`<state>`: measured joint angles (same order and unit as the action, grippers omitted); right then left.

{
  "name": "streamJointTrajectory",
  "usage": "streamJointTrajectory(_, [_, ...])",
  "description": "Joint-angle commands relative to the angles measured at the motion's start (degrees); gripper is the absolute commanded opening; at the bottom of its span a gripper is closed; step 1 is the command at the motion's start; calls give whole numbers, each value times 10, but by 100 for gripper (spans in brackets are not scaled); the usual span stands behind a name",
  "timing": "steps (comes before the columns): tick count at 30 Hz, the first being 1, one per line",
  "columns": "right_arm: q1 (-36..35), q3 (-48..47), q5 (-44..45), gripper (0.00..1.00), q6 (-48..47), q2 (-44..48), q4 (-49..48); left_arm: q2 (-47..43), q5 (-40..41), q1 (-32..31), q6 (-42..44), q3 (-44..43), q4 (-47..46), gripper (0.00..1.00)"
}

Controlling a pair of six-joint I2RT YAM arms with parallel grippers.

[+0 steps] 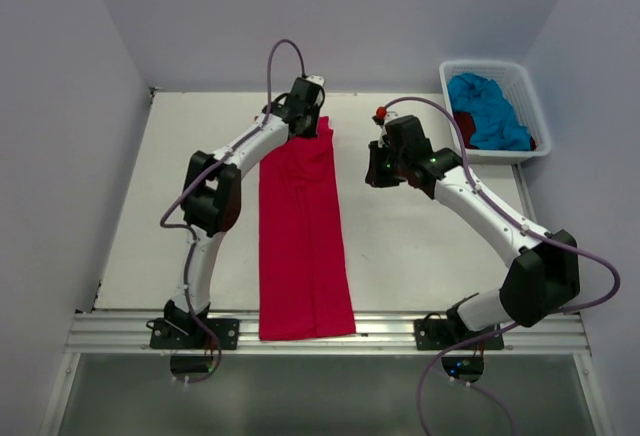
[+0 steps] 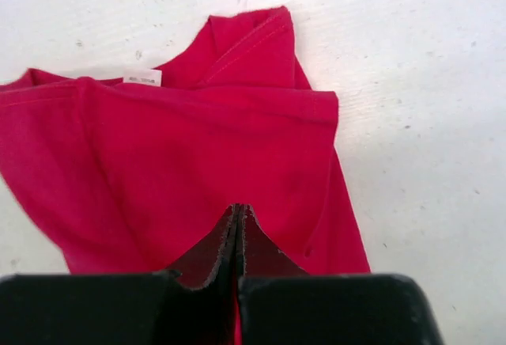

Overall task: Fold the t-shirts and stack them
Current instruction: Rotate the tshirt 90 degrees

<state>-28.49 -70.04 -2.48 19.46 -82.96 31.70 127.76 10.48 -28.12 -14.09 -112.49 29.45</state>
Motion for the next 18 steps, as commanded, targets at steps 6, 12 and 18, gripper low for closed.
streamJointTrajectory(6, [0,8,5,14,-2,24,-5,92,-31,-2,-10,-65,30,0])
streamJointTrajectory(12, [0,10,4,14,-1,21,-8,93,-83,-5,-14,-52,7,0])
streamJointTrajectory(18, [0,10,5,14,-1,17,-9,79,-98,-26,-14,-43,6,0])
